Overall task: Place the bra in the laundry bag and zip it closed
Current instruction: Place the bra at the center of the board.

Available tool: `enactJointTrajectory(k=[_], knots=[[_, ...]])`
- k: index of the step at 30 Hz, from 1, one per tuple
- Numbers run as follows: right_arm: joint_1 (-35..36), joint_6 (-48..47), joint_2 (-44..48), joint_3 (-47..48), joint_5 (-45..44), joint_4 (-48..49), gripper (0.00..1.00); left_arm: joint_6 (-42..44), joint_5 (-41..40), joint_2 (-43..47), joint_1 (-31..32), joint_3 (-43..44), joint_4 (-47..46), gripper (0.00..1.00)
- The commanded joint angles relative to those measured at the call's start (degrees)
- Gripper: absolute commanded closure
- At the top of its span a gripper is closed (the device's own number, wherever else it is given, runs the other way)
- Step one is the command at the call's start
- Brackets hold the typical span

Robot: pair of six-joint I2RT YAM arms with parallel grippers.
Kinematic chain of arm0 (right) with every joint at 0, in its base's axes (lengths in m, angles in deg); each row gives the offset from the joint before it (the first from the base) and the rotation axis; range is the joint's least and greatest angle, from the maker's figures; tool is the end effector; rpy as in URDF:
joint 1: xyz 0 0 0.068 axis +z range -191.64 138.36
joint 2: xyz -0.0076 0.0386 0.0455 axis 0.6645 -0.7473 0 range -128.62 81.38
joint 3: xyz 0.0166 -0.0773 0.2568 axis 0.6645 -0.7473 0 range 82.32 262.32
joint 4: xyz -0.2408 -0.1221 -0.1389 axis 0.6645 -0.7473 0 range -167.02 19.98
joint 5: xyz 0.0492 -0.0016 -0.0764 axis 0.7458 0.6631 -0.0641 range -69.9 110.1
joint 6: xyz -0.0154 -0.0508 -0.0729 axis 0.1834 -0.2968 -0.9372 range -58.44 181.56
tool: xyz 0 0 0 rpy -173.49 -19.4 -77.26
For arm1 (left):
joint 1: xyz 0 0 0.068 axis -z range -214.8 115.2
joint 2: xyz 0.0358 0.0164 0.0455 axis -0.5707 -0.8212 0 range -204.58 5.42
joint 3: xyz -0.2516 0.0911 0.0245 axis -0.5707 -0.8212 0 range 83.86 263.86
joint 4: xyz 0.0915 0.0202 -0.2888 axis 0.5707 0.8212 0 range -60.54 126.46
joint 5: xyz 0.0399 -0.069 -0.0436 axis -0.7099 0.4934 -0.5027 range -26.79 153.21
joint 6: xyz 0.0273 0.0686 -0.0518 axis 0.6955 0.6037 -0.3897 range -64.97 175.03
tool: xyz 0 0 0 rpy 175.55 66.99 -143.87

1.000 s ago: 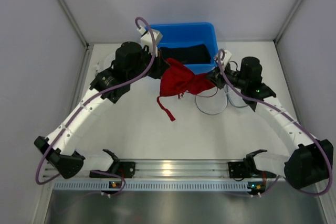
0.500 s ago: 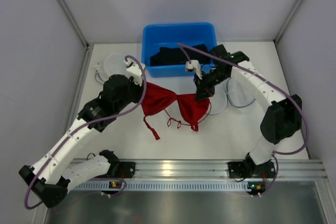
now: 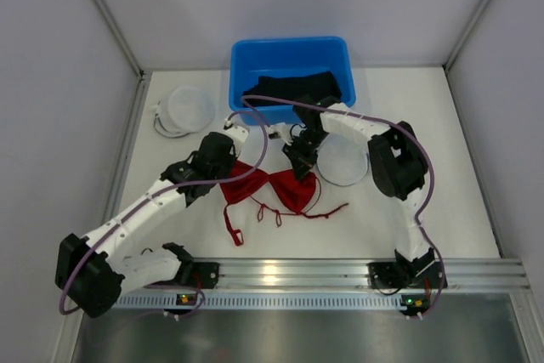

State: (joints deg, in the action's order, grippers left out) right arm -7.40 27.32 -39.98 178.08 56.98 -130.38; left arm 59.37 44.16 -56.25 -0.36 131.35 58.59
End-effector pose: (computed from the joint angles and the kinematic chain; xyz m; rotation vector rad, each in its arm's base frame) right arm 0.3465 0.2943 0.1263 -1.6695 2.3918 0.9725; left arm 0.2634 -0.1488 0.2263 0.5993 2.1987 0.1136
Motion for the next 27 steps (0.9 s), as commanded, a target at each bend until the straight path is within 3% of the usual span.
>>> enactJointTrajectory(k=[1, 6, 7, 9, 10, 11, 12, 14, 15, 18, 20, 27], knots=[[0.13, 4.7, -1.24, 3.9, -5.58, 5.68, 1.0, 1.02, -3.98, -1.87, -2.79, -1.34, -6.96, 1.0], [-0.49, 6.46, -1.69, 3.64, -9.19, 9.9, 0.97, -0.99, -0.47, -8.1, -9.46, -1.08, -10.58, 1.0], [-0.66, 6.73, -1.69, 3.81, -9.63, 10.26, 0.87, -1.61, 0.32, -9.25, -11.21, -0.64, -10.58, 1.0], [-0.75, 7.96, -1.69, 4.16, -9.9, 10.87, 0.77, -3.1, 3.57, -12.23, -12.81, -0.03, -10.67, 0.96], [-0.84, 8.13, -1.6, 4.77, -9.99, 11.05, 0.61, -3.37, 4.71, -13.03, -14.38, 0.5, -10.67, 0.93], [-0.84, 8.92, -1.42, 5.04, -10.42, 11.23, 0.54, -3.72, 5.24, -13.56, -15.01, 0.77, -10.67, 0.87], [-0.84, 9.36, -0.99, 5.22, -10.86, 11.4, 0.49, -3.9, 7.42, -14.17, -15.45, 1.03, -10.58, 0.72], [-0.93, 10.41, -0.19, 5.75, -12.27, 11.84, 0.36, -4.16, 8.67, -14.18, -17.03, 1.73, -10.58, 0.56], [-1.02, 10.86, 0.94, 5.83, -12.62, 11.84, 0.32, -4.16, 9.2, -13.83, -17.38, 2.0, -10.49, 0.43], [-1.98, 12.88, 4.8, 5.05, -12.28, 11.75, 0.3, -3.64, 9.91, -10.5, -18.96, 3.05, -10.4, 0.31], [-2.86, 14.02, 7.27, 2.86, -11.05, 12.02, 0.29, -2.41, 11.57, -7.17, -20.19, 3.14, -9.62, 0.29], [-3.21, 17.45, 17.46, -6.37, -8.06, 13.42, 0.3, 2.25, 25.45, -2.31, -20.9, 4.28, -0.22, 0.37]])
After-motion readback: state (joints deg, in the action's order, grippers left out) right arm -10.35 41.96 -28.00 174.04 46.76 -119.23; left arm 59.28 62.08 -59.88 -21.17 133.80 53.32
